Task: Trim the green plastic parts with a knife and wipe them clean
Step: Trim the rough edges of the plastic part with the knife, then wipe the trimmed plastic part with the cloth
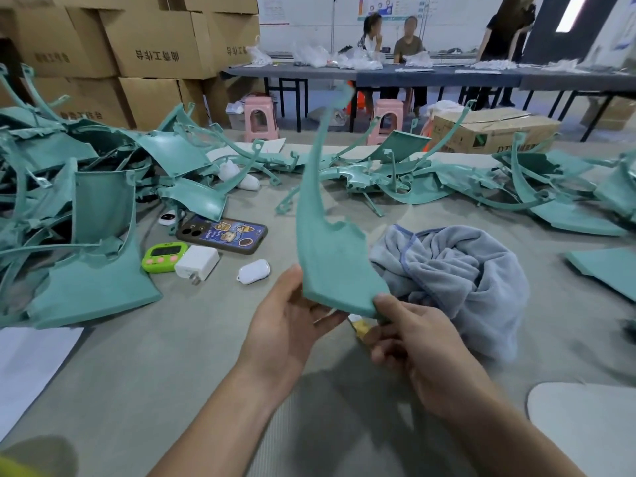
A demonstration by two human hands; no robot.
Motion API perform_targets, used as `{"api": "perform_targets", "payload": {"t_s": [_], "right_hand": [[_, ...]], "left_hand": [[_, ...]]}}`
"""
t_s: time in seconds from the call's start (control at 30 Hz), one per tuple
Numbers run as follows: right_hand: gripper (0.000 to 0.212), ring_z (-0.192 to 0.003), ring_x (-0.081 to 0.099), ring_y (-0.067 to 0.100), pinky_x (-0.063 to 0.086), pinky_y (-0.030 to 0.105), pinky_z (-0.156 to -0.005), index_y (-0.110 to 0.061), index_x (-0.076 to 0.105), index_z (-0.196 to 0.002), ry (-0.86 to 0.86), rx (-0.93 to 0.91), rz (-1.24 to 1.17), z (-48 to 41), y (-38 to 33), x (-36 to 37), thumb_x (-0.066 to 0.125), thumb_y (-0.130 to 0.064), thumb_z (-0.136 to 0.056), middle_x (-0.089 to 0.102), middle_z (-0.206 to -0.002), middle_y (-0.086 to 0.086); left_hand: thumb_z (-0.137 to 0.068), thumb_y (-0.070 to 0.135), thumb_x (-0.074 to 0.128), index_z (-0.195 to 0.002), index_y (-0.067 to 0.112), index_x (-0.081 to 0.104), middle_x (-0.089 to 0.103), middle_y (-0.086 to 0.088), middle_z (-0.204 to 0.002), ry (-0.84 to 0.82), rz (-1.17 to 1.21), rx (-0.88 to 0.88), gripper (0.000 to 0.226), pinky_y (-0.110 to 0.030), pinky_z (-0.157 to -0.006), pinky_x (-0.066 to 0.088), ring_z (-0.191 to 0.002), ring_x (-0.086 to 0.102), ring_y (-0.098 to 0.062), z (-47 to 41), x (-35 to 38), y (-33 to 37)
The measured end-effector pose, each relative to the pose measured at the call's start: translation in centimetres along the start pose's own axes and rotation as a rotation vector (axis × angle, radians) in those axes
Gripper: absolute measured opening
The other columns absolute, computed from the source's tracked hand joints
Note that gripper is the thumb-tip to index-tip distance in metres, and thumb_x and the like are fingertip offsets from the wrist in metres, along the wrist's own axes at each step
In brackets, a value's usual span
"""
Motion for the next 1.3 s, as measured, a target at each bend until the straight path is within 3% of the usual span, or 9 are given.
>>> {"api": "perform_targets", "payload": {"t_s": [0.17, 0.37, 0.53, 0.6, 0.67, 0.8, 0.9, 1.1, 1.3], "right_hand": [[0.046, -0.032, 0.035, 0.020, 0.025, 0.022, -0.034, -0.006, 0.065, -0.067, -0.037, 0.020, 0.081, 0.9, 0.0, 0.2, 0.058, -0.039, -0.100, 0.055, -0.050, 0.019], [0.047, -0.035, 0.039, 0.013, 0.031, 0.023, -0.040, -0.010, 0.063, -0.061, -0.211, -0.172, 0.562, 2.0, -0.9, 1.1, 0.058, -0.039, -0.098, 0.059, -0.047, 0.009], [0.025, -0.088, 0.057, 0.005, 0.044, 0.026, -0.083, -0.031, 0.070, -0.099, 0.617, -0.959, 0.964, 3.8, -6.4, -3.1, 0.061, -0.050, -0.085, 0.070, -0.088, -0.015], [0.067, -0.131, 0.045, 0.021, 0.032, 0.035, -0.110, -0.029, 0.053, -0.142, 0.586, -0.676, 1.325, 1.1, -5.9, -4.3, 0.069, -0.055, -0.082, 0.059, -0.139, 0.000], [0.080, -0.136, 0.041, 0.028, 0.033, 0.037, -0.111, -0.024, 0.041, -0.150, 0.478, -0.391, 1.490, -1.0, -4.6, -5.5, 0.070, -0.056, -0.083, 0.047, -0.150, 0.006], [0.017, -0.077, 0.058, 0.006, 0.039, 0.015, -0.062, -0.023, 0.062, -0.097, 0.435, -0.690, 0.998, 0.0, -6.2, -5.9, 0.074, -0.026, -0.087, 0.062, -0.084, -0.011], [0.026, -0.083, 0.059, 0.008, 0.048, 0.028, -0.072, -0.033, 0.063, -0.111, 0.415, -0.890, 0.843, 3.0, -6.1, -3.5, 0.069, -0.041, -0.087, 0.065, -0.096, -0.014], [0.024, -0.099, 0.056, 0.008, 0.044, 0.024, -0.083, -0.024, 0.067, -0.112, 0.174, -0.990, 0.904, 4.1, -3.6, 2.7, 0.073, -0.032, -0.091, 0.062, -0.107, -0.012], [0.023, -0.086, 0.050, 0.010, 0.032, 0.028, -0.070, -0.031, 0.056, -0.109, 0.510, -0.828, 0.765, 1.3, -4.7, 0.8, 0.066, -0.037, -0.090, 0.059, -0.094, -0.011]], "left_hand": [[-0.081, 0.032, 0.065, -0.137, 0.021, 0.057, 0.063, -0.008, -0.138, -0.224, -0.209, 0.041, 0.057, -0.050, -0.109, 0.046, -0.125, 0.061, -0.025, 0.4, 1.1, 0.1], [-0.081, -0.001, 0.060, -0.113, 0.004, 0.070, 0.073, -0.018, -0.115, 0.177, -0.004, 0.042, 0.035, -0.045, -0.083, 0.060, -0.101, 0.072, -0.034, -0.1, -0.4, -0.1], [-0.088, -0.005, 0.054, -0.100, 0.003, 0.070, 0.078, -0.012, -0.092, 0.453, -0.066, 0.012, 0.022, -0.033, -0.061, 0.061, -0.074, 0.074, -0.021, -0.2, -3.2, 0.4], [-0.085, -0.002, 0.056, -0.098, 0.004, 0.070, 0.077, -0.013, -0.092, 0.503, -0.095, 0.016, 0.020, -0.038, -0.069, 0.058, -0.075, 0.073, -0.024, -0.1, -3.8, 0.5], [-0.074, 0.004, 0.059, -0.092, 0.008, 0.072, 0.076, -0.013, -0.094, 0.512, -0.150, 0.040, 0.023, -0.046, -0.076, 0.056, -0.080, 0.070, -0.029, -0.2, -4.0, 0.7], [-0.057, 0.009, 0.055, -0.080, 0.012, 0.075, 0.069, -0.017, -0.087, 0.464, -0.182, 0.063, 0.030, -0.063, -0.072, 0.054, -0.080, 0.063, -0.033, -0.4, -3.2, 0.6], [-0.058, 0.005, 0.050, -0.082, 0.014, 0.073, 0.068, -0.009, -0.080, 0.378, -0.271, 0.145, 0.034, -0.034, -0.064, 0.051, -0.074, 0.062, -0.023, -0.3, -1.7, 1.0], [-0.063, -0.004, 0.046, -0.097, -0.004, 0.066, 0.060, -0.022, -0.089, 0.137, -0.262, 0.151, 0.039, -0.044, -0.074, 0.046, -0.082, 0.055, -0.030, -0.1, 1.1, -0.2], [-0.064, 0.000, 0.048, -0.068, 0.014, 0.060, 0.046, 0.001, -0.061, 0.132, -0.504, 0.234, 0.018, -0.021, -0.050, 0.035, -0.056, 0.040, -0.011, 1.0, 2.5, -0.5]]}}
Point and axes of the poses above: each hand's wrist, its own z-axis away from the middle knuckle, its own x-axis out of the palm, y = z × x, the point moved 5 cm from there along -z, towards the middle knuckle
